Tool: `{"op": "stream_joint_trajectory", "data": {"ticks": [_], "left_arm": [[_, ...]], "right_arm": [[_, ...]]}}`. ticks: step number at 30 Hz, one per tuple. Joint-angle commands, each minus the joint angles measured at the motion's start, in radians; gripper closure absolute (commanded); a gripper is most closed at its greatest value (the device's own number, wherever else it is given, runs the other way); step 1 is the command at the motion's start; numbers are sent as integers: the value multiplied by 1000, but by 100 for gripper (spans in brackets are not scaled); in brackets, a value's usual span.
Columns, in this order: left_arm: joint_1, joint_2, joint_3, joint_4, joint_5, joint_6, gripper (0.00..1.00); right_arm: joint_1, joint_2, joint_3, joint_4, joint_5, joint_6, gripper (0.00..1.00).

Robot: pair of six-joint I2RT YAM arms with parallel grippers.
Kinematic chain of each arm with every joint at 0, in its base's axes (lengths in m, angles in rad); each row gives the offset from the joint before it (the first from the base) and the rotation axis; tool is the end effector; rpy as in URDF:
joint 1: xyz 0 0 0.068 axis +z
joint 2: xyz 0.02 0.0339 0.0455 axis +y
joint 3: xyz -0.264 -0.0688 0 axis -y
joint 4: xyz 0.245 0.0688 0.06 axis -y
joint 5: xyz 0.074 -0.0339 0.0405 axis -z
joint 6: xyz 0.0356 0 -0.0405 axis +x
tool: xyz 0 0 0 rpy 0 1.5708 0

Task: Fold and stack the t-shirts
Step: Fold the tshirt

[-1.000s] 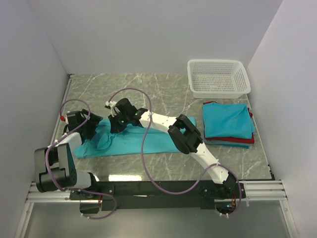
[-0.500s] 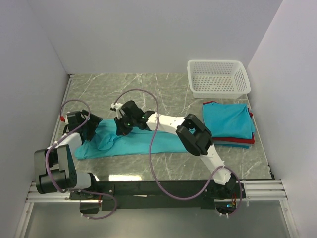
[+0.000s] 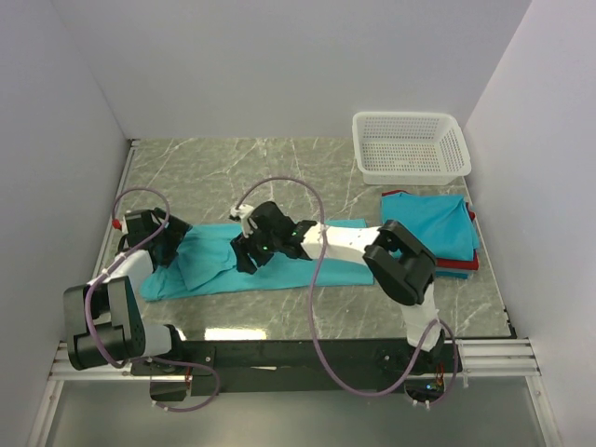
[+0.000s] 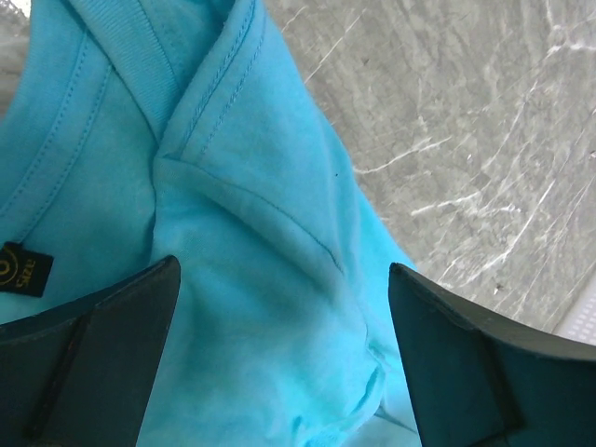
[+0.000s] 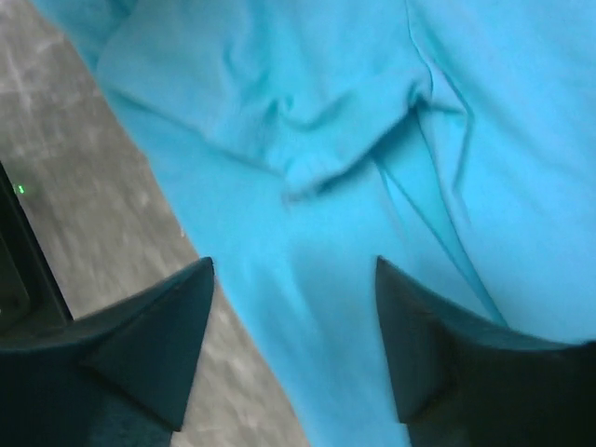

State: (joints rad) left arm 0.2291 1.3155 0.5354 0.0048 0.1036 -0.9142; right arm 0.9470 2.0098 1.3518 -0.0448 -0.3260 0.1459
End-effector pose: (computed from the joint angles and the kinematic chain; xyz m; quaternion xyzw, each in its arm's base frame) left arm 0.2422 0.0527 0.1627 -0.4812 0.7852 -0.1749 0.3483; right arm 0.2506 0.3678 0.1805 -0.4119 0.7978 0.3414 0.2780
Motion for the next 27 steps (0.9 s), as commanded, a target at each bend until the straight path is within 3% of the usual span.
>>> {"op": "stream_joint_trajectory", "data": {"ticks": [1,3,10,15,21,27], "left_arm": [[7,-45,40,-54,-10,38,1],[6,-71,37,-66,-12,26,1],[3,-229,51,-150,10,-12,1],[-48,-277,8,-111,64,-41,1],[-105,-171,11,-72,54,-32,1],[-108,67,58,61,42,-31,1]], "right_arm": [[7,-153,-90,95,34,14,21],[6,-218,-123,111,116,58,14],[-108,-354,-221,51,284,170,11],[-309,-373,-296,20,257,237,10],[-415,-319,-309,-70,301,248,10],[-444,-235,-304,-122,271,265,10]]}}
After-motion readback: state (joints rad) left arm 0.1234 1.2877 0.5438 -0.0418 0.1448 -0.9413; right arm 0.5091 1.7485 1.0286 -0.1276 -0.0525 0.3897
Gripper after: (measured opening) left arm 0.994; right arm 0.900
